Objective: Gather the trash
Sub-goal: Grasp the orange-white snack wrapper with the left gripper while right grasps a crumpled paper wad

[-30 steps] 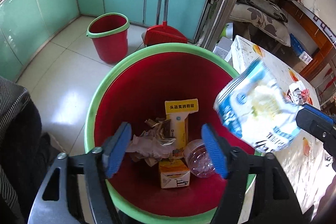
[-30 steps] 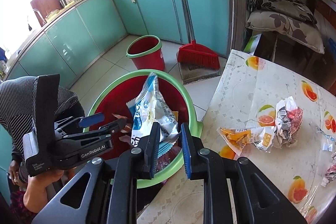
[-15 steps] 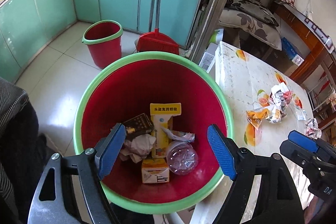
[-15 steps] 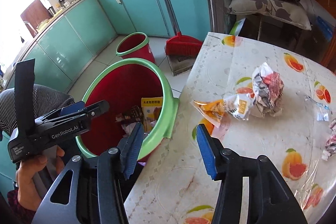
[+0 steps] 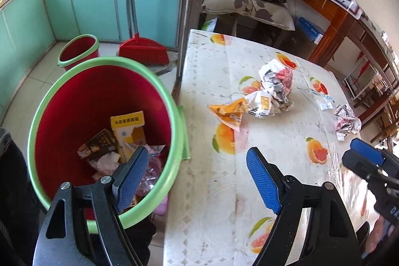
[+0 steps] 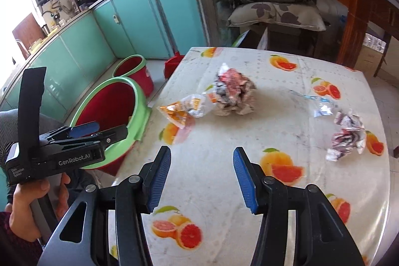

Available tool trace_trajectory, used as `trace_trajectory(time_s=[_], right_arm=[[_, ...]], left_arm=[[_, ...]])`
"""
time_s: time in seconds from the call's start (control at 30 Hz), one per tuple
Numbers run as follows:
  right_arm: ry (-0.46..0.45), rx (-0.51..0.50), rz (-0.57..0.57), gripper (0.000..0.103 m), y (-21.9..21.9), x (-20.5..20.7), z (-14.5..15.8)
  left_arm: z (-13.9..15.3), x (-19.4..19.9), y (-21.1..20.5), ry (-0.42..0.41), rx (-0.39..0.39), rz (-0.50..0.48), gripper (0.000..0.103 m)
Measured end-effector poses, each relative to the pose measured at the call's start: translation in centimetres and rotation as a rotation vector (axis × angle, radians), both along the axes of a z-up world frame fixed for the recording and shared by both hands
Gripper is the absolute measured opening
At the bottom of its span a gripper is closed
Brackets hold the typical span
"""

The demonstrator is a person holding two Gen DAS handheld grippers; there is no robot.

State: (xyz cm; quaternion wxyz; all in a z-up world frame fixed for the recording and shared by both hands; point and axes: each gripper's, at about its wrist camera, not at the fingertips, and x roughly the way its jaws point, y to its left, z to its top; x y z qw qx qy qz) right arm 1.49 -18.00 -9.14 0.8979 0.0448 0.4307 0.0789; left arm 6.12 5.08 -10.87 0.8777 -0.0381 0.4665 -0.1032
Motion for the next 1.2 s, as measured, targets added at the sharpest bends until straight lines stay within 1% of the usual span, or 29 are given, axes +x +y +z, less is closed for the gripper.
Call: trace_trajectory(time_s=[0.07, 0.13, 0.2, 0.27, 0.33, 0.4, 0.53, 0.57, 0.6, 0.63, 0.67, 0.7, 0.8, 0.83, 0.87, 0.9, 1.07, 1.1, 1.13, 1.2], right_arm=[[-0.020, -0.042, -0.085, 0.051, -3.5, -0.3, 0.1], [-0.004, -0.057, -0.169, 0.051, -6.9, -0.1, -0.1], [0.022, -0.031, -0.250, 0.051, -10.2, 0.2, -0.2], [0.028, 0.002, -0.313, 0.051, -12.7, 0.1, -0.4], [0.027, 0.009, -0.341, 0.051, -14.2, -0.1, -0.5], [0.036, 0.011, -0.352, 0.051, -15.3, -0.1, -0.8], [0.046, 0.036, -0.363, 0.051, -16.6, 0.5, -1.4], [0.049, 0.041, -0.366, 0.051, -16.9, 0.8, -1.6], [0.053, 0.045, -0.366, 0.051, -17.0, 1.2, -1.8], [0.059, 0.051, -0.364, 0.051, -17.1, 1.6, -2.1], [0.063, 0.060, -0.361, 0.051, -17.1, 2.0, -2.3], [0.066, 0.071, -0.358, 0.051, -17.1, 2.4, -2.5], [0.083, 0.096, -0.356, 0.051, -17.1, 3.7, -3.2], [0.086, 0.101, -0.358, 0.051, -17.2, 4.1, -3.5], [0.088, 0.103, -0.361, 0.051, -17.2, 4.4, -3.6], [0.093, 0.103, -0.365, 0.051, -17.1, 4.7, -3.8], [0.136, 0.103, -0.361, 0.051, -17.1, 5.7, -4.8], [0.135, 0.106, -0.355, 0.048, -17.0, 5.7, -4.8], [0.129, 0.103, -0.351, 0.033, -17.0, 5.6, -4.7], [0.123, 0.086, -0.342, 0.018, -16.8, 5.3, -4.4]], left_arm=[[-0.1, 0.4, -1.6, -0.014, 0.029, -0.045, 0.081], [-0.1, 1.2, -3.2, -0.033, 0.061, -0.090, 0.082], [-0.1, 2.4, -4.5, -0.044, 0.085, -0.132, 0.083], [-0.3, 3.9, -5.6, -0.043, 0.099, -0.162, 0.083], [-0.8, 5.1, -6.6, -0.035, 0.102, -0.196, 0.083], [-1.6, 6.1, -7.7, -0.009, 0.110, -0.235, 0.083], [-3.5, 7.0, -9.1, 0.038, 0.144, -0.278, 0.083], [-3.9, 7.1, -9.3, 0.053, 0.143, -0.286, 0.082], [-4.2, 7.2, -9.4, 0.063, 0.135, -0.290, 0.072], [-4.5, 7.3, -9.5, 0.073, 0.128, -0.290, 0.054], [-4.9, 7.3, -9.5, 0.092, 0.124, -0.287, 0.046], [-4.7, 7.1, -9.5, 0.068, 0.131, -0.282, 0.038], [-4.6, 7.0, -9.2, 0.077, 0.104, -0.269, 0.033], [-4.5, 7.0, -9.0, 0.081, 0.092, -0.262, 0.027], [-4.3, 6.9, -8.8, 0.081, 0.085, -0.253, 0.018], [-4.2, 6.9, -8.7, 0.083, 0.081, -0.246, 0.015], [-4.0, 6.5, -8.7, 0.092, 0.096, -0.233, 0.014], [-3.9, 6.3, -8.7, 0.094, 0.097, -0.229, 0.014], [-3.8, 6.2, -8.7, 0.096, 0.098, -0.224, 0.014], [-3.5, 5.9, -8.8, 0.090, 0.113, -0.217, 0.015]])
